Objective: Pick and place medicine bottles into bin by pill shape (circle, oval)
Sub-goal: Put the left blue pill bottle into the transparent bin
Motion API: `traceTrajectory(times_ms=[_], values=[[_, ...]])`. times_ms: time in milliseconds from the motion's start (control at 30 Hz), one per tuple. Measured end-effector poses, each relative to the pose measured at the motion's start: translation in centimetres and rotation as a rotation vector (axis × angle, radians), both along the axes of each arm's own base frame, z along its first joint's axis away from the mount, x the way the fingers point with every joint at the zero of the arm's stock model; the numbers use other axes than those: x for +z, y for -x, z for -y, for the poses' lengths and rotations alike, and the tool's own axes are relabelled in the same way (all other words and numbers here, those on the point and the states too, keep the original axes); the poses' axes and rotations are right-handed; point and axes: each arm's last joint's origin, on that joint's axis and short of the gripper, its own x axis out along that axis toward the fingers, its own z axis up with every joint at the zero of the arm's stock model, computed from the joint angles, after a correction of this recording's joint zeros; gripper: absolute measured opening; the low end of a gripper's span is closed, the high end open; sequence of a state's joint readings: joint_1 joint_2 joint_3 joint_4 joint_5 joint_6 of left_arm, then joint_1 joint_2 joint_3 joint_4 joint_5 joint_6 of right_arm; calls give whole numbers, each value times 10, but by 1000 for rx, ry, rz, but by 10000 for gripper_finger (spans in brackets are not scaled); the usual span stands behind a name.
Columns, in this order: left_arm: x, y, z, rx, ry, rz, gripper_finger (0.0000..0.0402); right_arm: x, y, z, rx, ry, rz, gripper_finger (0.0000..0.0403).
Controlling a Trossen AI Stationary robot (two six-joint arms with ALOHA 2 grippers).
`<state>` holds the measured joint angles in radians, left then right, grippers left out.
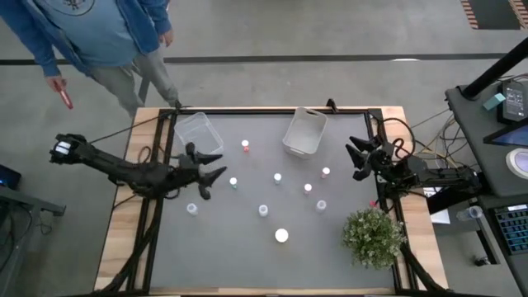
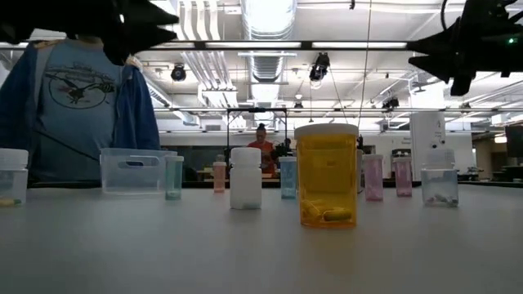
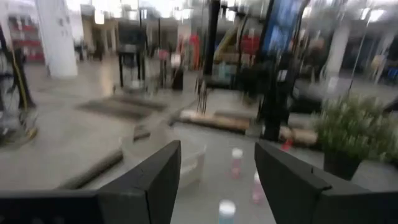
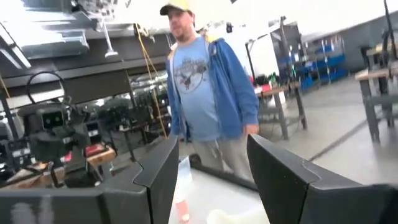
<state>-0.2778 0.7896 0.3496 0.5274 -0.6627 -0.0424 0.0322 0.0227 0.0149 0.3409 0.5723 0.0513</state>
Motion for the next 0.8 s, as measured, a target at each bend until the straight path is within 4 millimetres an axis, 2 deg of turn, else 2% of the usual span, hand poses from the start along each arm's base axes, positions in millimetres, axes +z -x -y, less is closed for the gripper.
traceTrajectory(times_ms=[67, 267, 533, 800], values=[[8, -9, 1, 4, 19, -60, 191, 2, 1, 0, -9, 38, 4, 183], [14, -33, 3, 25, 64, -354, 191, 12, 4, -1, 3, 116, 73, 183], [27, -70, -4, -70, 138, -643, 191, 22, 10, -2, -11, 201, 150, 183], [16, -102, -21, -89, 226, -1012, 191, 31, 13, -2, -43, 258, 153, 183]])
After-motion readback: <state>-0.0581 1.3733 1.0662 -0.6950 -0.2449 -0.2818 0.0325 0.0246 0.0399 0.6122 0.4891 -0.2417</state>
